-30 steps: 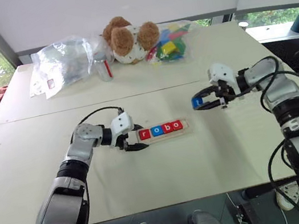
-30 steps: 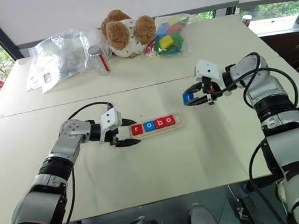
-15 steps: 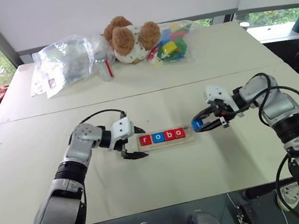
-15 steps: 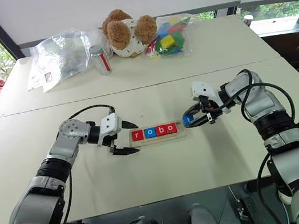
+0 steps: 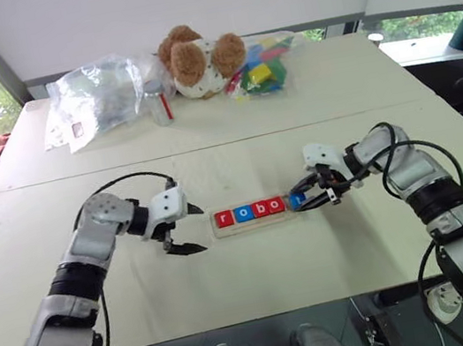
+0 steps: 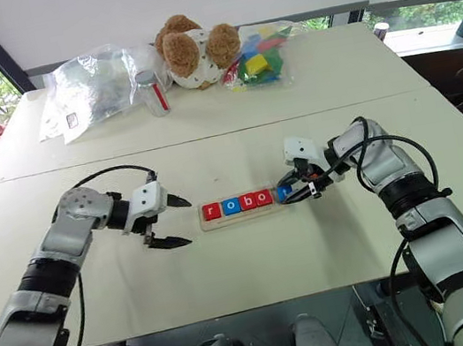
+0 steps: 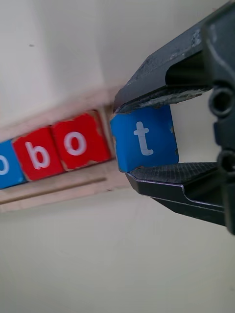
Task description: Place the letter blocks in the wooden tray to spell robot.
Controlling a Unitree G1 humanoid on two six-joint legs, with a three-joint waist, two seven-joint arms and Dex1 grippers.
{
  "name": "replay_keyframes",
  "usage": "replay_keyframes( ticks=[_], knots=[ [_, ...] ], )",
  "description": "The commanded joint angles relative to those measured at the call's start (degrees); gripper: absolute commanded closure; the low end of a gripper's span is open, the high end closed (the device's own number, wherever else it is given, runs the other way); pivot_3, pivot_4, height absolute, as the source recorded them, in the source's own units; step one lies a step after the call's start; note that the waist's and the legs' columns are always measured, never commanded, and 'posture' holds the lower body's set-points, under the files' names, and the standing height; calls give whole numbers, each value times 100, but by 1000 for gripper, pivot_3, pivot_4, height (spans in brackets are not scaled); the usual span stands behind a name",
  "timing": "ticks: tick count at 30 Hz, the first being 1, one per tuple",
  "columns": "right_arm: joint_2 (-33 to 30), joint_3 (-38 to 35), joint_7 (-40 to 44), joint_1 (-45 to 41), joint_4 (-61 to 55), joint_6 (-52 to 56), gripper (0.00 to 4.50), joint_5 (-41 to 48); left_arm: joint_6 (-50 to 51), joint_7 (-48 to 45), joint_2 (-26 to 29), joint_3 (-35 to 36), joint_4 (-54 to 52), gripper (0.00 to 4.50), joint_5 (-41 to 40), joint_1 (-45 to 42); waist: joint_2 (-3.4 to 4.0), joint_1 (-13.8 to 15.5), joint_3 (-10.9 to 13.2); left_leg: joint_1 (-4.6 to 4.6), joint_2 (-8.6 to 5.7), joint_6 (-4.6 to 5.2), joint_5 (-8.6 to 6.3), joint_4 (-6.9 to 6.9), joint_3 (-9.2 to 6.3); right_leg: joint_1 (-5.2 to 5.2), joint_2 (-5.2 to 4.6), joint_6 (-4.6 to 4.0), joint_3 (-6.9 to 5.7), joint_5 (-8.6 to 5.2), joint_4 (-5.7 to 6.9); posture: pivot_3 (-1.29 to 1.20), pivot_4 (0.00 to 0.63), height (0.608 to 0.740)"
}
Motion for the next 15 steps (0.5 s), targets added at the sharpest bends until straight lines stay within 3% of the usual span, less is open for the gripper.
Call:
replay_keyframes(
  ticks=[1, 15],
  knots=[
    [44, 0, -64, -266, 317, -272, 3362, -76, 186, 98, 128, 220, -457, 33, -200, 93, 0, 8, 0, 0, -1, 0, 0, 1, 0, 2, -1, 0, 0, 0, -1, 0, 150, 740],
    [141, 42, 1, -441, 762, -547, 3362, -129, 752, 529, 305, 444, -1185, 33, -468, 486, 0, -28, 0, -1, 0, -8, 5, -3, -1, -1, 0, 0, 0, 0, -2, 0, 150, 740]
  ],
)
